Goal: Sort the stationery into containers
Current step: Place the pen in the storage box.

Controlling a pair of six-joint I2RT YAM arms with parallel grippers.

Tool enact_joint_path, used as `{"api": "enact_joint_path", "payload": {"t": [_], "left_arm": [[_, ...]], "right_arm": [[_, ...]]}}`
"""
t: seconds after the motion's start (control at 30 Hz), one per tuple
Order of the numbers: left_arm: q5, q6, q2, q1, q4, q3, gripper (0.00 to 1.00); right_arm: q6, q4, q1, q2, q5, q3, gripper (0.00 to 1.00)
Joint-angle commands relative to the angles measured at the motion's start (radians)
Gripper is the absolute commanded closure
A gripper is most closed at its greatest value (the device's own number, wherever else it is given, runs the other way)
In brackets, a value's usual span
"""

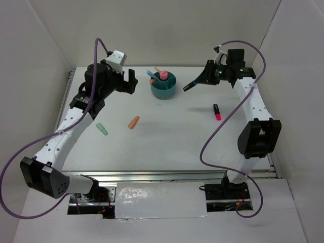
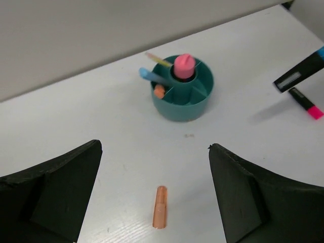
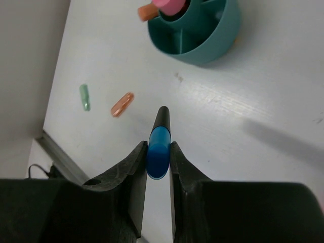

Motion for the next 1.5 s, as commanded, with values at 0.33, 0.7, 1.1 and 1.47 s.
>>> {"api": "enact_joint_path", "payload": {"t": [0.33, 0.7, 1.1, 1.47], "left_arm": [[-0.033, -0.125, 0.082, 0.106, -0.112, -0.017, 0.01], [-0.050, -0.142, 0.016, 0.105, -0.048, -0.100, 0.01], [-0.050, -0.119, 0.016, 0.105, -0.042, -0.102, 0.01], [-0.050, -0.130, 0.005, 0.102, -0.042, -0.102, 0.01]], "right_arm": [[0.058, 0.255, 0.128, 0.110, 0.274, 0.163, 1.00], [0.017, 0.254, 0.193, 0.276, 0.331, 0.296, 1.00], [-0.006, 0.260, 0.228, 0.354, 0.361, 0.330, 1.00], [-0.038, 0.251, 0.260, 0.399, 0.432, 0.345, 1.00]]}}
